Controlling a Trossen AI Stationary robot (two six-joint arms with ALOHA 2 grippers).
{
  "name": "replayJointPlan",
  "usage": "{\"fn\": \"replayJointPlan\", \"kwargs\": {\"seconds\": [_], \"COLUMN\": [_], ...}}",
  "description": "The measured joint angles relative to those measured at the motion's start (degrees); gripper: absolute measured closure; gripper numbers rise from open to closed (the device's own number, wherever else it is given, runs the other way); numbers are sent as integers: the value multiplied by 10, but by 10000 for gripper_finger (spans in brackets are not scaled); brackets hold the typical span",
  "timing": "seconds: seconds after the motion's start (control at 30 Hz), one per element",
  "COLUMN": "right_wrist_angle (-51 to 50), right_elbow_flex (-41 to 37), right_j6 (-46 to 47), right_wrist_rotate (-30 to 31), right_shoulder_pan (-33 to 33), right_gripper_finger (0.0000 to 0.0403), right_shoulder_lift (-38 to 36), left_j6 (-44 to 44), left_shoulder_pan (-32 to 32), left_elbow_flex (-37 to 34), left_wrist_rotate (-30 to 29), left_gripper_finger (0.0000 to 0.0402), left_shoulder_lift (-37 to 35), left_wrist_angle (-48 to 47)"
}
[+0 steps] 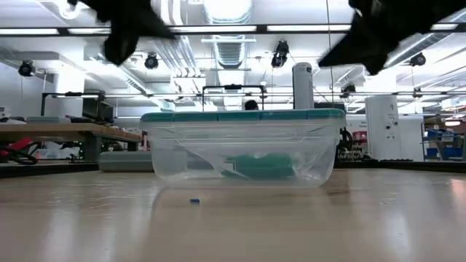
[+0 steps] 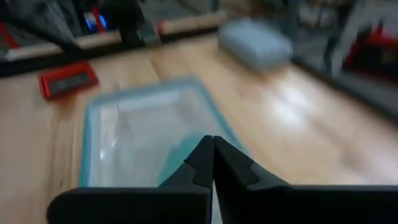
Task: Roll bandage
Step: Close the transparent food container, then return to Home Position
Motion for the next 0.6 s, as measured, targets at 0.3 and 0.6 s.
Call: {"fn": "replayJointPlan", "kwargs": {"seconds": [0.3, 0.6], "right_wrist_angle": [204, 218], "right_elbow_flex": [0, 21], "right_j6": [-236, -315], "right_wrist_rotate": [-86, -140], "right_shoulder_pan": [-48, -111], "right_gripper_finger": [403, 403], "right_shoulder_lift": [-1, 0], "left_j6": [315, 339], "left_shoulder_pan": [-143, -180], "left_elbow_flex": [51, 145], "left_wrist_rotate": [-50, -154], "left_gripper_finger": [401, 401], "left_shoulder_lift": [93, 231], "left_wrist_angle": [378, 377]}}
